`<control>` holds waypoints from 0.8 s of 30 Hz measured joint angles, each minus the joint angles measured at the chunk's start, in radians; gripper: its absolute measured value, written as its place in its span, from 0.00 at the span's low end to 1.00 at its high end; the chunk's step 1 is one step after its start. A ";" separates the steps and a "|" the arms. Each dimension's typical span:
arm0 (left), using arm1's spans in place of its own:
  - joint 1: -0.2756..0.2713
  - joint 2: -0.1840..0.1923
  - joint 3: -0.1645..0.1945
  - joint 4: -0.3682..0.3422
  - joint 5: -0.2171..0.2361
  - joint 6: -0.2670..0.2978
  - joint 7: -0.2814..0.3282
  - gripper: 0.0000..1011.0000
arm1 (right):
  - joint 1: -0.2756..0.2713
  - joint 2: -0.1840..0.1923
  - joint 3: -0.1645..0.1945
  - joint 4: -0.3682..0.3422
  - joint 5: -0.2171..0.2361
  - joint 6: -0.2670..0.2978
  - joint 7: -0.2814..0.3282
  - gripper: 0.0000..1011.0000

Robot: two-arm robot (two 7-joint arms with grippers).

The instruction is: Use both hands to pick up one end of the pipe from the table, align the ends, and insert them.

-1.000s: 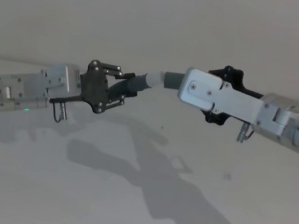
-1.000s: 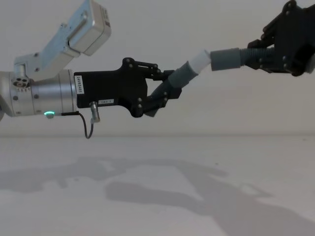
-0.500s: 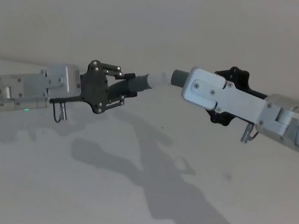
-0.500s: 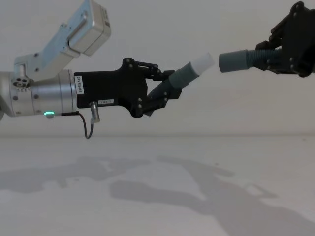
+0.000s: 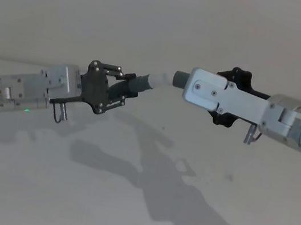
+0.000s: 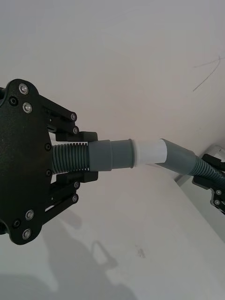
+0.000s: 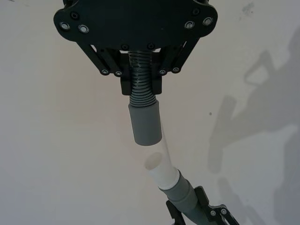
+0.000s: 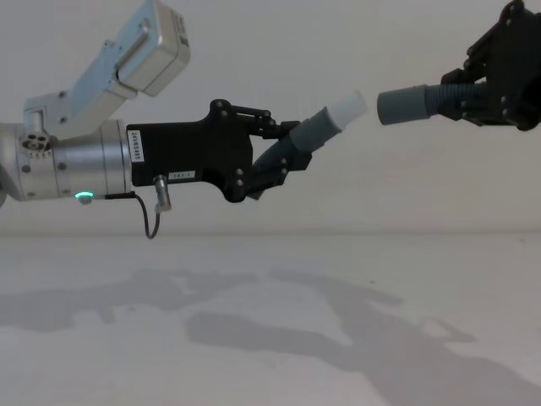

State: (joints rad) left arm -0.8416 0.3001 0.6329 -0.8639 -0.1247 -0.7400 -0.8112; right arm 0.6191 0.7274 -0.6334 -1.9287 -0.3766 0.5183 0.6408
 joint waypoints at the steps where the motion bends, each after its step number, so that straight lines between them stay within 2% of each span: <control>1: 0.000 0.000 0.000 0.000 0.000 0.000 0.000 0.32 | 0.000 0.001 0.001 -0.003 -0.002 0.002 0.003 0.22; 24: 0.000 0.000 0.000 0.000 0.000 0.000 0.000 0.32 | 0.010 -0.002 -0.002 -0.032 -0.029 0.016 0.047 0.22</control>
State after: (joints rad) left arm -0.8416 0.3000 0.6329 -0.8639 -0.1247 -0.7400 -0.8109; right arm 0.6294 0.7251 -0.6351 -1.9607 -0.4060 0.5343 0.6882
